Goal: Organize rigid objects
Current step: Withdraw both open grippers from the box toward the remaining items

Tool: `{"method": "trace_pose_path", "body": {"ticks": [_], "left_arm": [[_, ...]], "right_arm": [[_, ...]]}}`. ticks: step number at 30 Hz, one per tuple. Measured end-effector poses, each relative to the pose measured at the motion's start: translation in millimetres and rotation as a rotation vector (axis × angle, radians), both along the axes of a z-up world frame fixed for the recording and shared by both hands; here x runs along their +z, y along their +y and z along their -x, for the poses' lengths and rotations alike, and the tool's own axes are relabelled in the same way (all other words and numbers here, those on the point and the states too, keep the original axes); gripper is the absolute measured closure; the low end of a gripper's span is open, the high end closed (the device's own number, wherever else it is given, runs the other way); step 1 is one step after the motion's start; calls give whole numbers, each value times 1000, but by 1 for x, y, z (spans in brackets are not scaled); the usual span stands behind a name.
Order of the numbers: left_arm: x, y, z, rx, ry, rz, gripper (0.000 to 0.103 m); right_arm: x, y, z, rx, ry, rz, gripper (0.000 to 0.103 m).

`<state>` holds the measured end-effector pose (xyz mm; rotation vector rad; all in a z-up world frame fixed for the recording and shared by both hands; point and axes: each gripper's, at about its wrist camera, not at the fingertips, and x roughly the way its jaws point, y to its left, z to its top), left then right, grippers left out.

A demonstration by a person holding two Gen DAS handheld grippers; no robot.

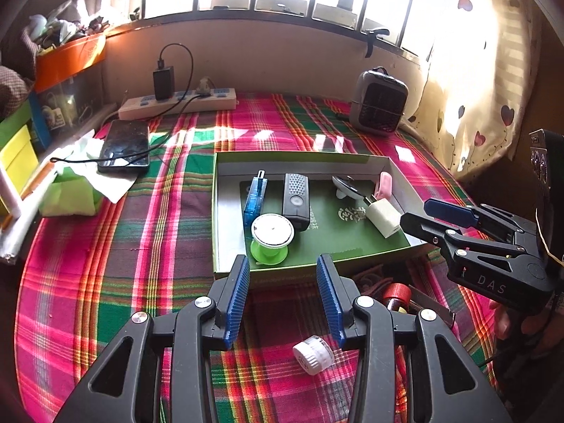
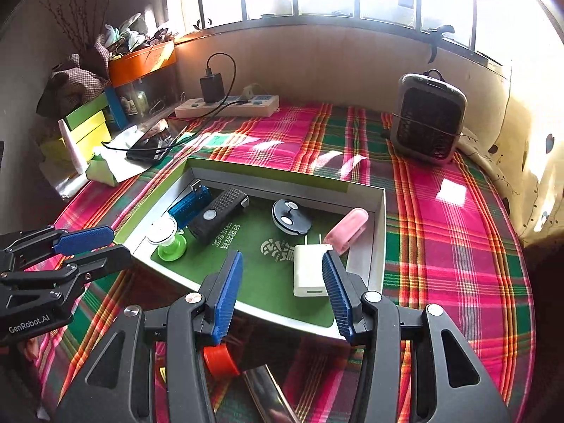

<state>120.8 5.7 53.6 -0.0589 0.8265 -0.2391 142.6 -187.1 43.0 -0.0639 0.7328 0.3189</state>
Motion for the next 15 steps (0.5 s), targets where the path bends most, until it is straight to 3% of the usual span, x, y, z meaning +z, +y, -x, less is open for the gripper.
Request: {"method": "trace_pose_path", "body": {"ticks": [15], "left_arm": [[-29, -5, 27, -97, 65, 47, 60]], "right_arm": [[-23, -5, 44, -30, 52, -45, 55]]}}
